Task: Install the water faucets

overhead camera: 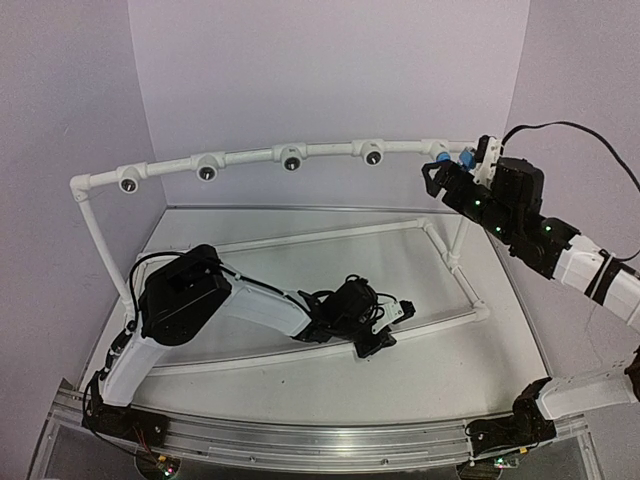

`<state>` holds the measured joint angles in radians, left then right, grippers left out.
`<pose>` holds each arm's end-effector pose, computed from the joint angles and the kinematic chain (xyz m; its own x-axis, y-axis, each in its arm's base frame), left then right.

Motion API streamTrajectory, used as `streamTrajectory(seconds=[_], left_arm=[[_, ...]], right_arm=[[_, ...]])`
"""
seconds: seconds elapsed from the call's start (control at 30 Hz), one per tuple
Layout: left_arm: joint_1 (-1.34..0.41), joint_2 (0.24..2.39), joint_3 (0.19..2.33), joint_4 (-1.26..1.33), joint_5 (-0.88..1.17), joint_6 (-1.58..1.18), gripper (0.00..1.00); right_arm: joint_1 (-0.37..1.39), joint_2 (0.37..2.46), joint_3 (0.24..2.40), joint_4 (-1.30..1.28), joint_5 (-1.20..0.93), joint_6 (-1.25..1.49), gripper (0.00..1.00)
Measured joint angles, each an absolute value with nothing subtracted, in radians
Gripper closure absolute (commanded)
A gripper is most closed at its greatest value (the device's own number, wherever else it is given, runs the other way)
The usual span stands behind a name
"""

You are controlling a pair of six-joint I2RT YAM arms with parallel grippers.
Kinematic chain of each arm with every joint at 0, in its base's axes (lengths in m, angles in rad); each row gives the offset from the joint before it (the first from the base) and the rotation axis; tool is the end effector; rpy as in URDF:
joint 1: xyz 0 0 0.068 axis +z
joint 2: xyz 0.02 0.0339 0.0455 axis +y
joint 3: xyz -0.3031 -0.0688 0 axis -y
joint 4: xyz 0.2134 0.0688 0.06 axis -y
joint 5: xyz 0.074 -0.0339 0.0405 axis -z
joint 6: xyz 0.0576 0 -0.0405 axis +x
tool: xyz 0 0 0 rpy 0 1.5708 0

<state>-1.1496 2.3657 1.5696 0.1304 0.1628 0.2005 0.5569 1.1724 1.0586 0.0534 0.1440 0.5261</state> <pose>0.2087 -0.4888 0.1344 -0.0577 0.6095 -0.7907 0.9839 0.1691 0.0585 0.2183 0.1262 0.4203 -0.2459 0.4323 -0.8675 -0.3215 0.8080 0.4938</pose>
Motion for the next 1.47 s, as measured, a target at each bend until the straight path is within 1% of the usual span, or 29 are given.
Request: streamTrajectory(seconds=[0.03,0.1,0.17,0.23,0.27,0.3,0.47,0.6,0.7,0.87,1.0,1.1,1.17,1.47], left_arm=[[-1.15,2.365,1.57,0.13,0.159,0.2,0.6],[-1.151,2.364,1.57,0.128,0.155,0.191,0.43],[-1.151,2.359,1.572,0.116,0.155,0.178,0.3],[-1.148,2.35,1.574,0.09,0.157,0.165,0.12],[-1.144,2.342,1.573,0.073,0.155,0.157,0.05],[-1.14,2.331,1.57,0.048,0.153,0.147,0.01],[-1.12,2.243,1.538,-0.082,0.151,0.12,0.0],[-1.109,2.1,1.51,-0.144,0.151,0.075,0.0],[-1.11,1.926,1.466,-0.164,0.156,0.027,0.0],[-1.112,1.575,1.434,-0.173,0.156,-0.045,0.0],[-1.112,1.331,1.42,-0.164,0.125,-0.079,0.0],[-1.112,1.199,1.417,-0.159,0.072,-0.084,0.0],[-1.112,1.122,1.413,-0.158,0.023,-0.082,0.0],[-1.112,0.964,1.378,-0.17,-0.115,-0.048,0.0]], right_arm=[[0.557,1.166,1.066,0.02,0.114,0.502,0.02],[0.558,1.131,1.068,-0.035,0.061,0.457,0.02],[0.56,1.067,1.062,-0.078,0.021,0.418,0.02],[0.561,0.987,1.054,-0.11,0.008,0.385,0.02],[0.561,0.945,1.052,-0.129,0.013,0.37,0.02],[0.561,0.908,1.052,-0.15,0.024,0.357,0.02],[0.562,0.768,1.025,-0.29,0.135,0.307,0.02],[0.561,0.721,1.019,-0.429,0.225,0.292,0.02],[0.562,0.706,1.019,-0.509,0.262,0.288,0.02],[0.562,0.665,1.041,-0.592,0.284,0.262,0.02],[0.562,0.639,1.103,-0.611,0.29,0.237,0.02],[0.562,0.641,1.166,-0.608,0.295,0.224,0.02],[0.562,0.645,1.197,-0.607,0.297,0.22,0.02],[0.562,0.657,1.238,-0.595,0.293,0.212,0.02]])
